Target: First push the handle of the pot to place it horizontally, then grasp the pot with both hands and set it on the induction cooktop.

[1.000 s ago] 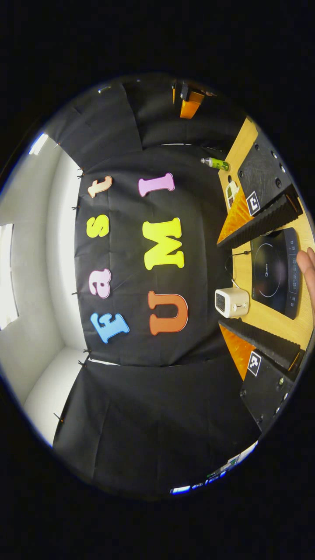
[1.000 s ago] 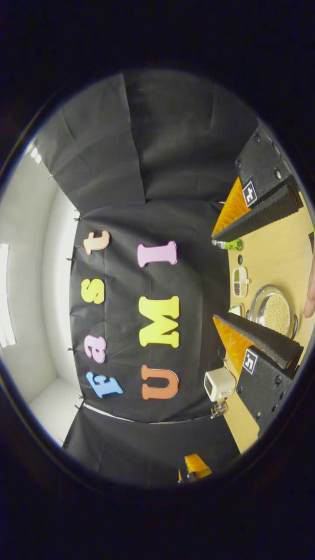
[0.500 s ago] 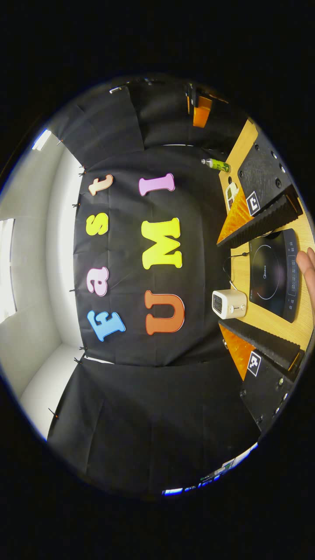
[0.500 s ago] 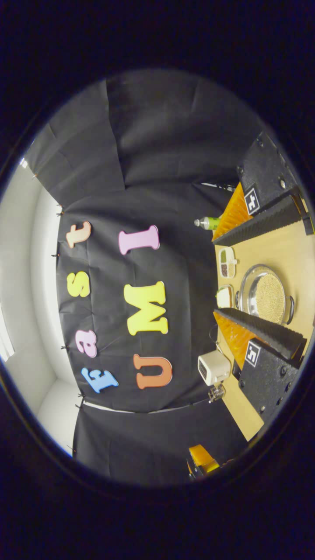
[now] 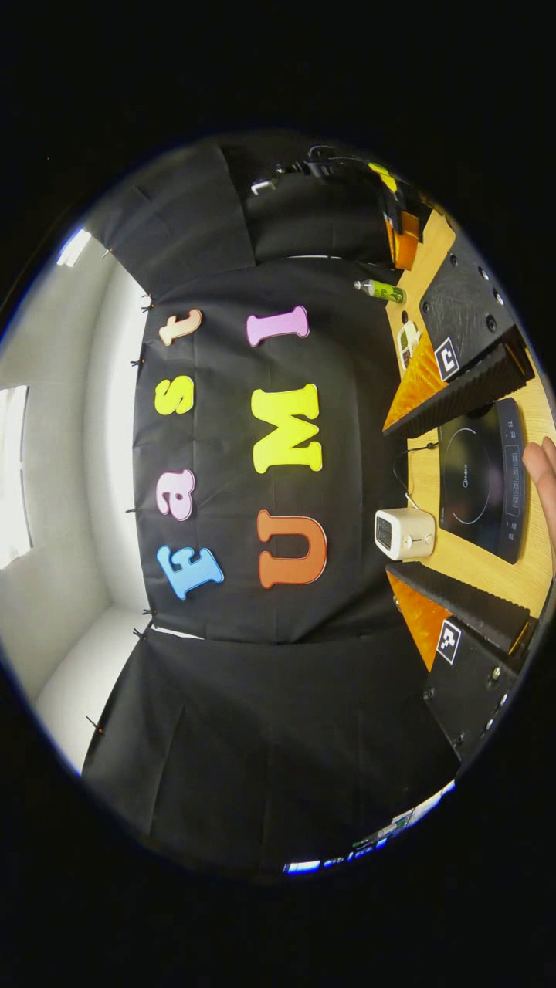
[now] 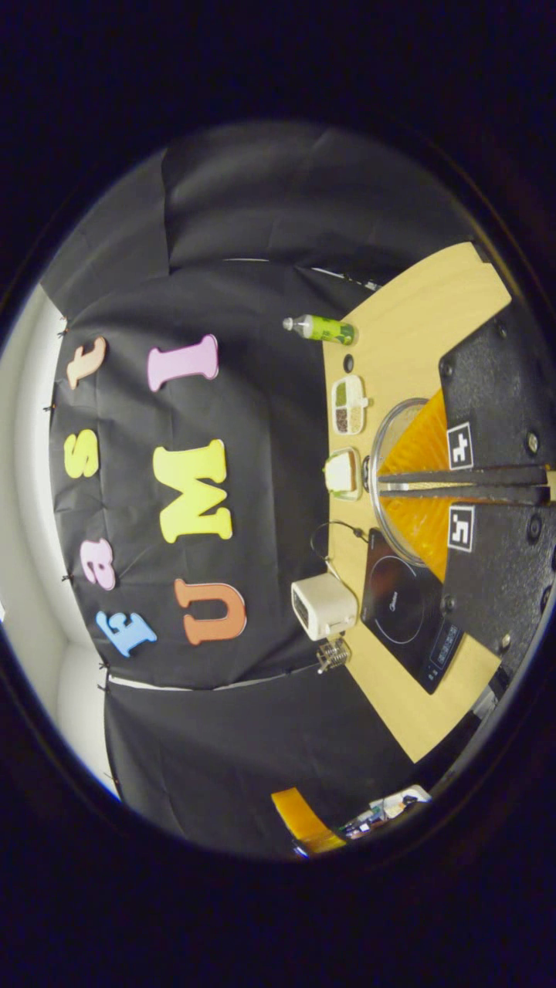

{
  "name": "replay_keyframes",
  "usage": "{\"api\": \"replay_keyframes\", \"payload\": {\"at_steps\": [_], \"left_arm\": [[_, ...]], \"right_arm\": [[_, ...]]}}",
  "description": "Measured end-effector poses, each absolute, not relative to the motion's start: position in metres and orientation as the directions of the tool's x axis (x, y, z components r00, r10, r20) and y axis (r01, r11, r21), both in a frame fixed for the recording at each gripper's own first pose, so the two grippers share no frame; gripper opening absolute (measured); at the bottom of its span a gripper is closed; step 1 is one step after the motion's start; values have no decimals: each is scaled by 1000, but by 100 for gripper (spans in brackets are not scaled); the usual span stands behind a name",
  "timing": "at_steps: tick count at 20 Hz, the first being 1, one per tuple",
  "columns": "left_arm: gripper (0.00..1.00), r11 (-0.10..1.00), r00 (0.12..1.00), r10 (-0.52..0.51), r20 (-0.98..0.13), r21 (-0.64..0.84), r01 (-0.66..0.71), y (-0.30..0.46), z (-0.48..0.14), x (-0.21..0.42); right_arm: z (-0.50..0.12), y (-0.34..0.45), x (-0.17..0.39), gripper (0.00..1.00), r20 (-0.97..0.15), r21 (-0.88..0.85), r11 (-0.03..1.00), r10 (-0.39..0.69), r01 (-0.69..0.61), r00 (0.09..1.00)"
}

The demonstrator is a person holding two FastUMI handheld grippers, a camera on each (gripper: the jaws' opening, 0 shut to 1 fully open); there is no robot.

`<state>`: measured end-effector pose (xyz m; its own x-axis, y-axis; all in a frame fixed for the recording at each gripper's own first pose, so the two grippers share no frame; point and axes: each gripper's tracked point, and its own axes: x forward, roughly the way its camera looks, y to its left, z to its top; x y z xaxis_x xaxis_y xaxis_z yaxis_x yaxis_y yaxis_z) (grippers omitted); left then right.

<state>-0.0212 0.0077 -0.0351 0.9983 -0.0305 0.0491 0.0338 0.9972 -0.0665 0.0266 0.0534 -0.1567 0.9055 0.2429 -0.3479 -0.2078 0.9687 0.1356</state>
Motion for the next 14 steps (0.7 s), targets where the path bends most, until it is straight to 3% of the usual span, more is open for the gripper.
{"api": "replay_keyframes", "payload": {"at_steps": [14], "left_arm": [[96, 998, 999, -29, 30, -59, 31, 10, -57, -27]], "right_arm": [[-272, 122, 26, 4, -550, 120, 933, 347, -339, 760]]}}
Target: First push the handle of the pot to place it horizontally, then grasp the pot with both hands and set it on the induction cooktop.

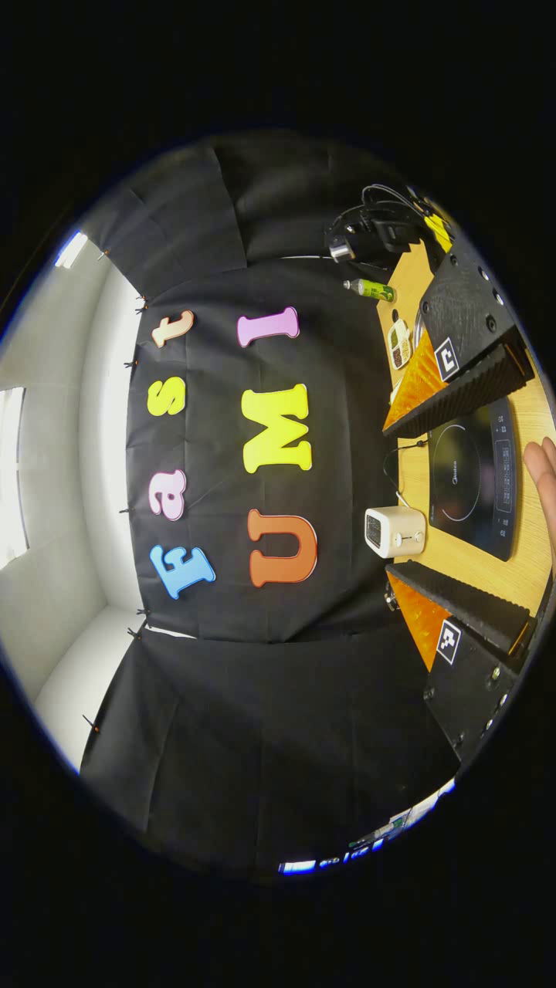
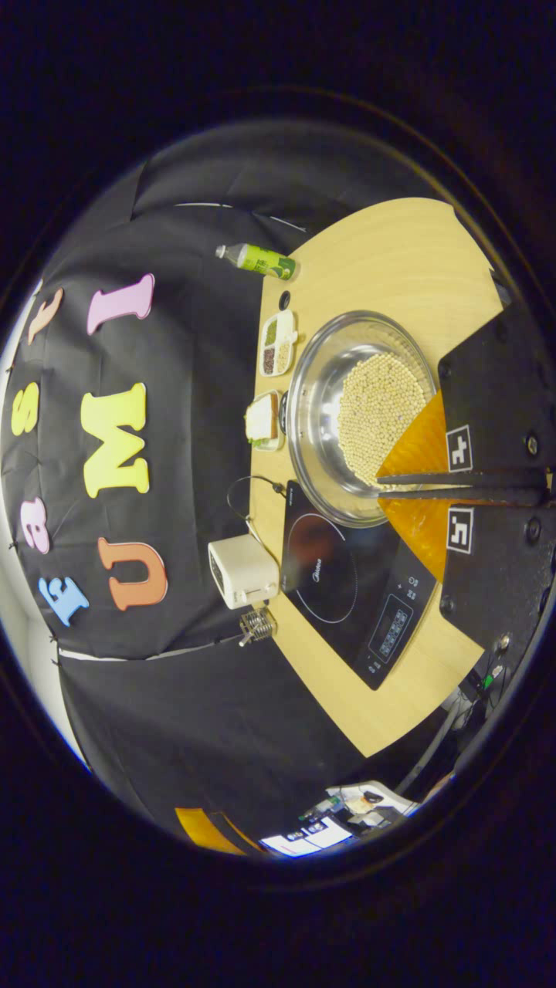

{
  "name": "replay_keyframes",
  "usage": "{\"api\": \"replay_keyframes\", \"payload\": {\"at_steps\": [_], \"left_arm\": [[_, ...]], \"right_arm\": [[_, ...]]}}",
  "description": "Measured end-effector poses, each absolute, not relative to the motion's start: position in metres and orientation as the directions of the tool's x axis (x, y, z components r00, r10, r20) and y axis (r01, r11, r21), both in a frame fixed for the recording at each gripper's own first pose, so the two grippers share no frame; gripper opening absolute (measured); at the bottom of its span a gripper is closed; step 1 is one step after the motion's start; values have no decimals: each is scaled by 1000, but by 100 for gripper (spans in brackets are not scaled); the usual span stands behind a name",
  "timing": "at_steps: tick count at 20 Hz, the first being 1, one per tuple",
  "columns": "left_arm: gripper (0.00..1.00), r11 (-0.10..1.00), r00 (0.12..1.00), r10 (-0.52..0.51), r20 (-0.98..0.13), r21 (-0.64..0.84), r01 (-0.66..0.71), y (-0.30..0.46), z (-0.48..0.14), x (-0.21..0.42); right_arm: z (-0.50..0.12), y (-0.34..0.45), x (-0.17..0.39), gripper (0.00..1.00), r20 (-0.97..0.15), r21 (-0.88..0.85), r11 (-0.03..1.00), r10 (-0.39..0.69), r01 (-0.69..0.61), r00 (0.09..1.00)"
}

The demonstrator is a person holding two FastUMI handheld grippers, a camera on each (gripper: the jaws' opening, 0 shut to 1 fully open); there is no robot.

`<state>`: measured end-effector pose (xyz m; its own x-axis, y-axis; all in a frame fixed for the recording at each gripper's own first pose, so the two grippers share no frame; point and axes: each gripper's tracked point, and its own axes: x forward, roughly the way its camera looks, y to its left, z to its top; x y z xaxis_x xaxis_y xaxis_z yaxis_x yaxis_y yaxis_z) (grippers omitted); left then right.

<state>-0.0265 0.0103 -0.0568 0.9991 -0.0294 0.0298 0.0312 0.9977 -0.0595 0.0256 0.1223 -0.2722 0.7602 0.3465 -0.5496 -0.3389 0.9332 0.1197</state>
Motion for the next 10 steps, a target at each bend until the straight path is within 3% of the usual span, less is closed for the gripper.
{"api": "replay_keyframes", "payload": {"at_steps": [10], "left_arm": [[96, 996, 995, -34, 92, -77, 42, 14, -28, -31]], "right_arm": [[-344, 140, 16, 4, -676, 204, 930, 359, -305, 644]]}}
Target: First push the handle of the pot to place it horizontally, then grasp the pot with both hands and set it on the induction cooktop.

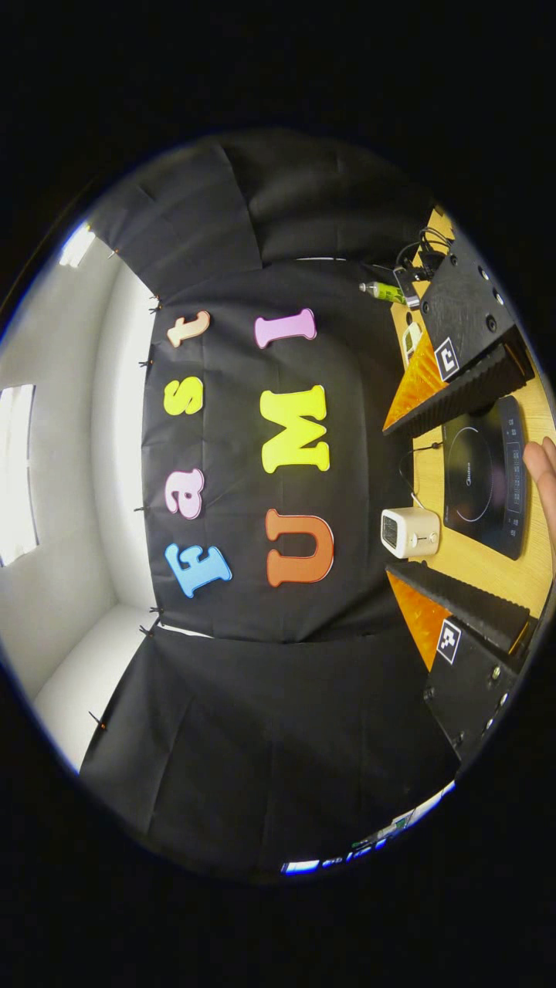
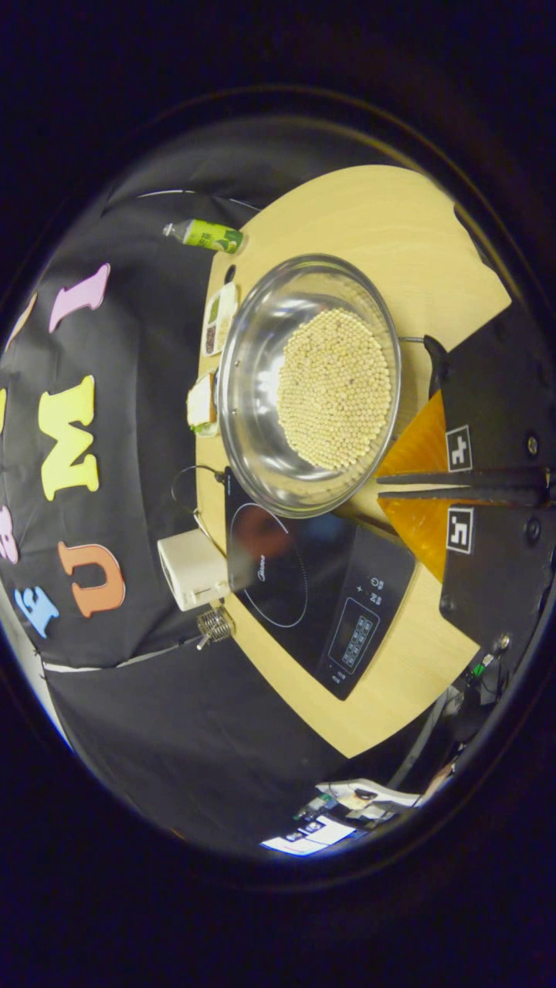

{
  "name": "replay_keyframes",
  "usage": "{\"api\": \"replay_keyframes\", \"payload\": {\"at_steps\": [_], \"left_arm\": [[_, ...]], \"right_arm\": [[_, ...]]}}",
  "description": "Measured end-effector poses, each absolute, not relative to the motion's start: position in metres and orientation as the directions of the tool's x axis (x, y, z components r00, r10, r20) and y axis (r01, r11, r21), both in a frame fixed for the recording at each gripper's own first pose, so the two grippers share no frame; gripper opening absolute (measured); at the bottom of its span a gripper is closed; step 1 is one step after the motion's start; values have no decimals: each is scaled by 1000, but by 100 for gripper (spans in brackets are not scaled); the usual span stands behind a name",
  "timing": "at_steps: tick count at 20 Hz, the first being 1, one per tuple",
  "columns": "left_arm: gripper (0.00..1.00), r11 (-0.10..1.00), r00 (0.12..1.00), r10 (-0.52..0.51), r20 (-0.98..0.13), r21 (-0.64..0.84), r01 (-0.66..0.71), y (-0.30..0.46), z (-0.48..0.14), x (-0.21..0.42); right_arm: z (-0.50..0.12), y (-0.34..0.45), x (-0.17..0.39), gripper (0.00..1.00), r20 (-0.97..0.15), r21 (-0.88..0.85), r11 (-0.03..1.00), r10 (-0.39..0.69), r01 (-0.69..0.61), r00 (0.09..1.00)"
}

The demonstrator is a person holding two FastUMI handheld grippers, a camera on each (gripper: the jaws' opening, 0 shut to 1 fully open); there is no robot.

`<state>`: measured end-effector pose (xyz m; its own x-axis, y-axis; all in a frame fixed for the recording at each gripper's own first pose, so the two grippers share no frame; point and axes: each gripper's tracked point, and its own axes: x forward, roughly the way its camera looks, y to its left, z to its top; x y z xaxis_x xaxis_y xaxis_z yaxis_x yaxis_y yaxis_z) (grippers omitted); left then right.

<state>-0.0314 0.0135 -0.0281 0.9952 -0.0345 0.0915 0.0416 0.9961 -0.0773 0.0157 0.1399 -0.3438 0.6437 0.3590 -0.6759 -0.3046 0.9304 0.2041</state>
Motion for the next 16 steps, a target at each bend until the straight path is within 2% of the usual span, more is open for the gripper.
{"api": "replay_keyframes", "payload": {"at_steps": [4, 6, 9, 10, 15, 16], "left_arm": [[96, 996, 996, -27, 84, -86, 34, 18, -29, -33], [96, 997, 996, -19, 88, -79, 26, 21, -25, -34], [96, 996, 995, -31, 97, -75, 38, 17, -22, -38], [96, 997, 995, -31, 98, -72, 38, 16, -21, -39], [96, 996, 994, -54, 92, -70, 60, 4, -25, -39], [96, 996, 994, -55, 90, -65, 61, 2, -25, -39]], "right_arm": [[-354, 141, 12, 4, -697, 289, 921, 390, -262, 602], [-355, 136, 14, 1, -702, 279, 925, 379, -256, 603], [-356, 130, 12, 4, -707, 272, 927, 374, -258, 601], [-357, 127, 13, 0, -710, 266, 929, 369, -256, 600], [-361, 109, 13, 0, -719, 230, 935, 351, -271, 600], [-362, 104, 13, 4, -719, 223, 936, 347, -273, 602]]}}
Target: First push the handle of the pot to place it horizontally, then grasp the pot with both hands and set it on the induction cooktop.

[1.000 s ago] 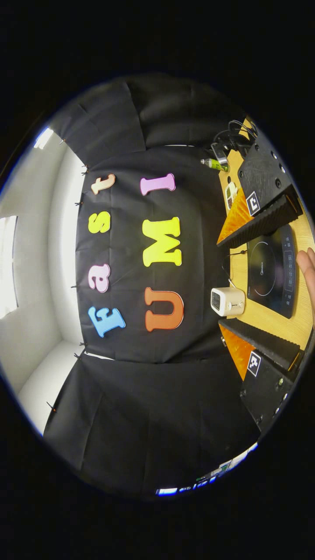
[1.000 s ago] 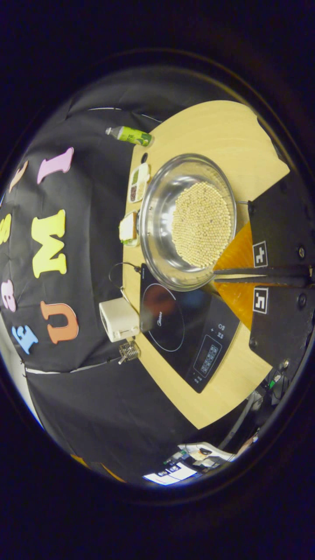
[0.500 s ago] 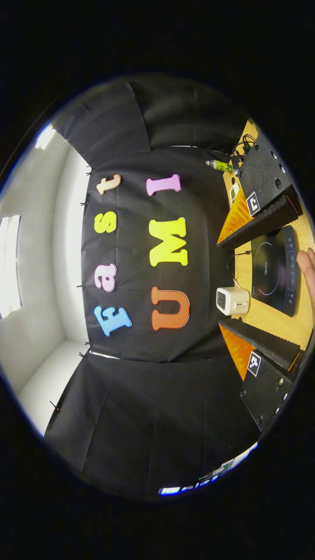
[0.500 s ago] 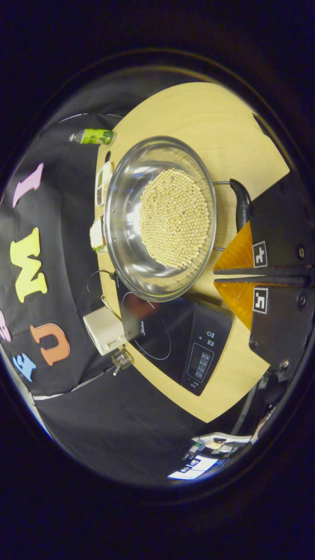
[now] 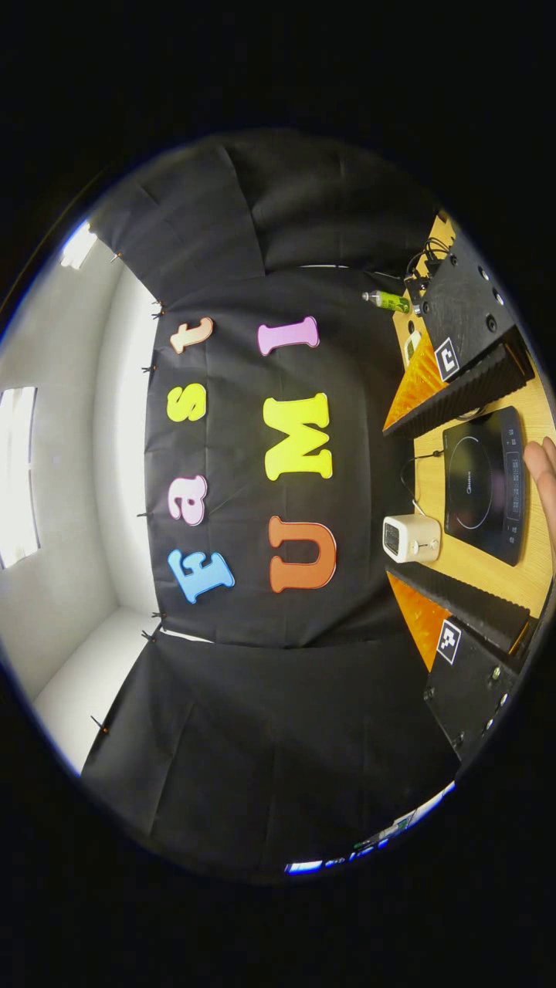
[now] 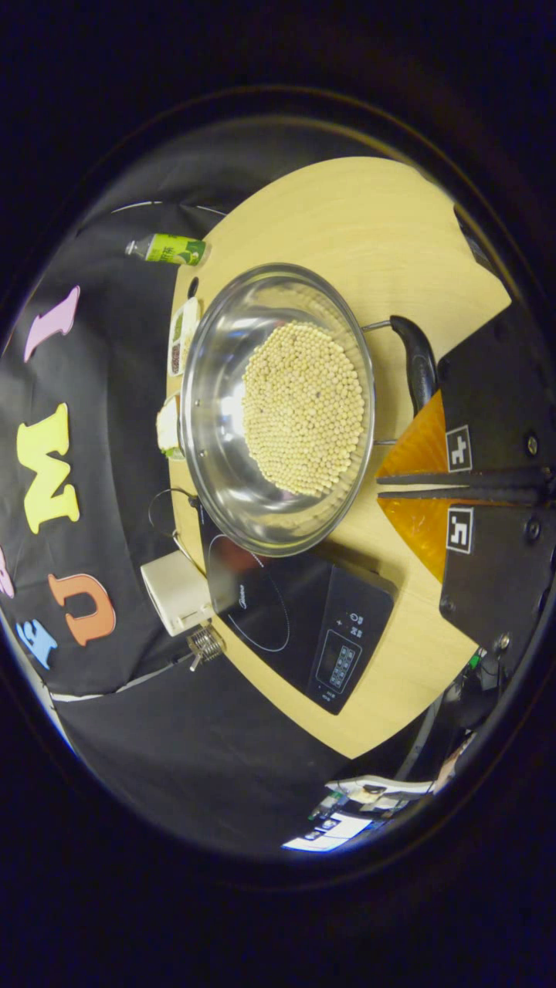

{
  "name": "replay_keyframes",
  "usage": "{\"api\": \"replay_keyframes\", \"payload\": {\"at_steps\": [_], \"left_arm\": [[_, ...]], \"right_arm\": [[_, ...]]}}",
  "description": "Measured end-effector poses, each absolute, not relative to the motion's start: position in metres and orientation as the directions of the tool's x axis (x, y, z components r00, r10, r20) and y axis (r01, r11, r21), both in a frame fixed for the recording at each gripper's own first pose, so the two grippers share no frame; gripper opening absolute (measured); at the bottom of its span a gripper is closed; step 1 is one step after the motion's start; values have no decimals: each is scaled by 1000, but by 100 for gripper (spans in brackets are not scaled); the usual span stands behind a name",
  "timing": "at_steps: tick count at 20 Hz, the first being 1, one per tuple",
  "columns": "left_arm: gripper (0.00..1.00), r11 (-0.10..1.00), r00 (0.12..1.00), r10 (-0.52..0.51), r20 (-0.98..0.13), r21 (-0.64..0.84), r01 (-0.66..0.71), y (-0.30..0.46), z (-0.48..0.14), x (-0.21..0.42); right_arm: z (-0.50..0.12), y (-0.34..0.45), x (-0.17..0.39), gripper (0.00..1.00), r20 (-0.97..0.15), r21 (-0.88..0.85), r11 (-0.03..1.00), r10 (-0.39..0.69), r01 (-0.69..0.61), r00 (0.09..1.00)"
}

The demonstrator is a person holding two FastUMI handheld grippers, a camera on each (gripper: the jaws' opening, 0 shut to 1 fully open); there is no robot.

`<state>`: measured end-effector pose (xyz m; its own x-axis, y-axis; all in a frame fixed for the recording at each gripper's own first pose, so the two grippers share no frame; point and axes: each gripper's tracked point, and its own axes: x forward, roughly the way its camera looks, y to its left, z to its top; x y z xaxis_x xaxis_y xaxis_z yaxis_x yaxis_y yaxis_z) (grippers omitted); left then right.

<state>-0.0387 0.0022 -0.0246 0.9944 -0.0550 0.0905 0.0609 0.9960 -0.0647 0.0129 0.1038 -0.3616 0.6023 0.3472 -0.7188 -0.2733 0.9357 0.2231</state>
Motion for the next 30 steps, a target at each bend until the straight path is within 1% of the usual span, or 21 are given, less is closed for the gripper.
{"api": "replay_keyframes", "payload": {"at_steps": [1, 2, 3, 4, 6, 7, 8, 9, 10, 12, 13, 17, 18, 19, 20, 21, 22, 23, 24, 25, 30], "left_arm": [[96, 997, 995, -54, 89, -57, 59, 0, -27, -37], [96, 997, 995, -51, 86, -53, 56, -1, -28, -36], [96, 997, 995, -51, 84, -52, 56, -3, -29, -36], [96, 997, 995, -53, 82, -51, 57, -4, -30, -36], [96, 997, 995, -50, 85, -49, 55, -5, -28, -36], [96, 997, 995, -49, 90, -48, 54, -6, -26, -35], [96, 997, 994, -50, 94, -46, 55, -6, -25, -36], [96, 997, 994, -51, 98, -46, 55, -7, -24, -35], [96, 997, 994, -51, 101, -45, 56, -8, -23, -36], [96, 997, 994, -53, 100, -43, 57, -11, -24, -35], [96, 998, 994, -51, 99, -40, 56, -12, -25, -33], [96, 998, 995, -54, 89, -30, 57, -17, -29, -30], [96, 998, 995, -56, 87, -27, 59, -19, -29, -29], [96, 998, 995, -57, 84, -28, 59, -21, -31, -29], [96, 998, 995, -60, 83, -27, 62, -24, -31, -29], [96, 997, 995, -64, 82, -25, 67, -27, -31, -27], [96, 997, 994, -69, 81, -23, 71, -30, -32, -26], [96, 997, 994, -74, 78, -20, 76, -33, -32, -25], [96, 997, 994, -77, 76, -18, 79, -36, -32, -24], [96, 997, 994, -79, 75, -16, 81, -39, -33, -21], [96, 996, 994, -85, 65, -24, 87, -50, -32, -11]], "right_arm": [[-362, 100, 13, 4, -717, 219, 936, 346, -276, 605], [-362, 95, 14, 1, -715, 218, 936, 346, -277, 607], [-362, 91, 14, 1, -713, 214, 936, 346, -280, 609], [-361, 86, 15, 4, -710, 210, 935, 347, -286, 612], [-361, 77, 18, 4, -702, 203, 933, 351, -299, 620], [-361, 72, 20, 1, -698, 200, 933, 351, -301, 625], [-361, 67, 22, 4, -694, 197, 933, 350, -302, 629], [-361, 62, 24, 4, -692, 193, 935, 346, -299, 634], [-361, 56, 26, 0, -694, 191, 936, 342, -296, 634], [-361, 49, 28, 1, -692, 198, 935, 347, -295, 634], [-362, 44, 28, 4, -690, 201, 934, 350, -296, 634], [-361, 29, 31, 4, -691, 228, 923, 377, -310, 617], [-361, 25, 33, 1, -692, 228, 922, 380, -314, 614], [-361, 22, 34, 4, -693, 222, 921, 380, -320, 613], [-361, 17, 36, 0, -695, 211, 922, 374, -324, 614], [-361, 12, 37, 0, -695, 197, 924, 367, -328, 618], [-360, 7, 38, 4, -695, 183, 924, 363, -335, 621], [-361, 4, 40, 4, -693, 174, 924, 361, -341, 623], [-361, 0, 40, 1, -694, 167, 924, 359, -345, 624], [-361, -5, 42, 4, -694, 163, 925, 356, -345, 627], [-360, -29, 53, 4, -694, 147, 934, 333, -327, 639]]}}
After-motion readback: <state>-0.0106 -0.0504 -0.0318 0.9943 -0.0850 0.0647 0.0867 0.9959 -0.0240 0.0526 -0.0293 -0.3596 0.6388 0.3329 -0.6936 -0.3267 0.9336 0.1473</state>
